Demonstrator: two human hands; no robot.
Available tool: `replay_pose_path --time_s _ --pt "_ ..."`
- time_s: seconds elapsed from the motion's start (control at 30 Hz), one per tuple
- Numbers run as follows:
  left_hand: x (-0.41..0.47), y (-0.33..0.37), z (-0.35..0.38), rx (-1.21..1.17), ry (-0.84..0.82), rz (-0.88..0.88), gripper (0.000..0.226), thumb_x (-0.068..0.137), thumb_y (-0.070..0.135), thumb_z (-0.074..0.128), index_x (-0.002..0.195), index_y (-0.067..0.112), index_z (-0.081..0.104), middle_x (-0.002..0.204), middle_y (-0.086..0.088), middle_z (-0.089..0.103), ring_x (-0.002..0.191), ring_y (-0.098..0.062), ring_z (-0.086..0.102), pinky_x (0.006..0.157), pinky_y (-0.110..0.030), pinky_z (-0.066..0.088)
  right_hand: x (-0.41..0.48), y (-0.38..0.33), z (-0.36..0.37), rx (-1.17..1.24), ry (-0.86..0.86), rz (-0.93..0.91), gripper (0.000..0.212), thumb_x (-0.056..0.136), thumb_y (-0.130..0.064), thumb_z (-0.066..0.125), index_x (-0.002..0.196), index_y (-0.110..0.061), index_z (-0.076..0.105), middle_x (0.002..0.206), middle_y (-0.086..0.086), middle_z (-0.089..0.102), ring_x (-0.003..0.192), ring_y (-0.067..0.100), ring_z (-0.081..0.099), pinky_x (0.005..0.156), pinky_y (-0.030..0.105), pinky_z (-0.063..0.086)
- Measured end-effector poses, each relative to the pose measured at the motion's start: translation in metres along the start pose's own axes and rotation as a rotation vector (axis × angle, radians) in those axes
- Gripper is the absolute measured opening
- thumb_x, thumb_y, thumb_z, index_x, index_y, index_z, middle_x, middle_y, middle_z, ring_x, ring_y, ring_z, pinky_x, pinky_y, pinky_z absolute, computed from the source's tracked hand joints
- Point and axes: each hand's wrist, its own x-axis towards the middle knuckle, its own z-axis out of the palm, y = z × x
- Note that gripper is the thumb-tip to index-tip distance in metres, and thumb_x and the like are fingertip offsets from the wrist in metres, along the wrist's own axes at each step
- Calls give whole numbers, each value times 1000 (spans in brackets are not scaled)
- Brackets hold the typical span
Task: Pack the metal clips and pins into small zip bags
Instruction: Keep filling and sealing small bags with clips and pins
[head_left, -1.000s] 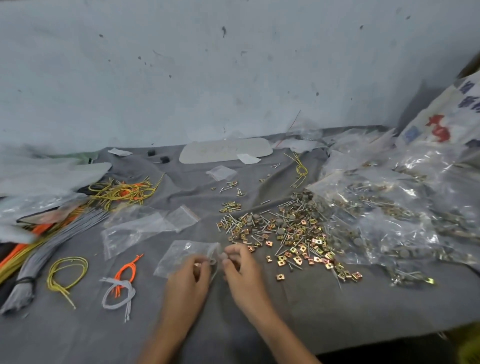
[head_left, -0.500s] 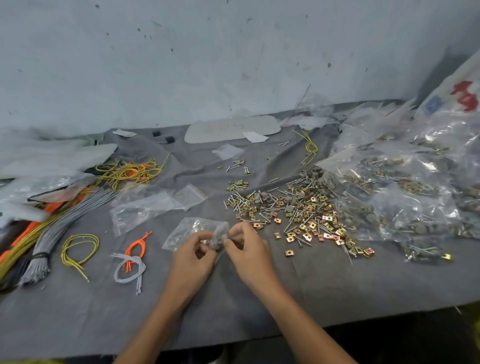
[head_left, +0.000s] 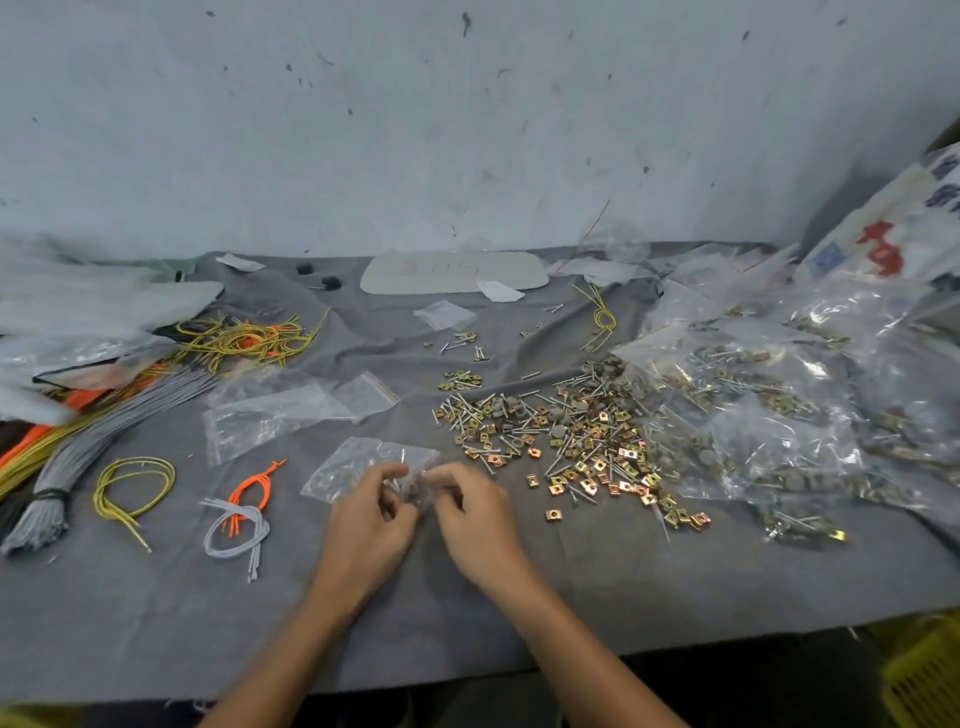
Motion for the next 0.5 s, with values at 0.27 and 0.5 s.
replay_pose_path --time_s 0.27,0.5 --pt "1 -2 3 14 -12 22 36 81 0 65 111 19 66 63 1 55 67 -6 55 61 -15 39 86 27 -67 -332 26 66 20 97 -9 54 110 -18 66 113 0 64 107 19 58 94 41 51" --pt "3 -6 5 31 -13 22 36 80 3 64 111 21 66 65 3 58 68 -9 58 60 -15 39 148 37 -89 -826 -390 156 40 96 -5 48 134 -18 54 130 11 61 117 33 58 98 45 50"
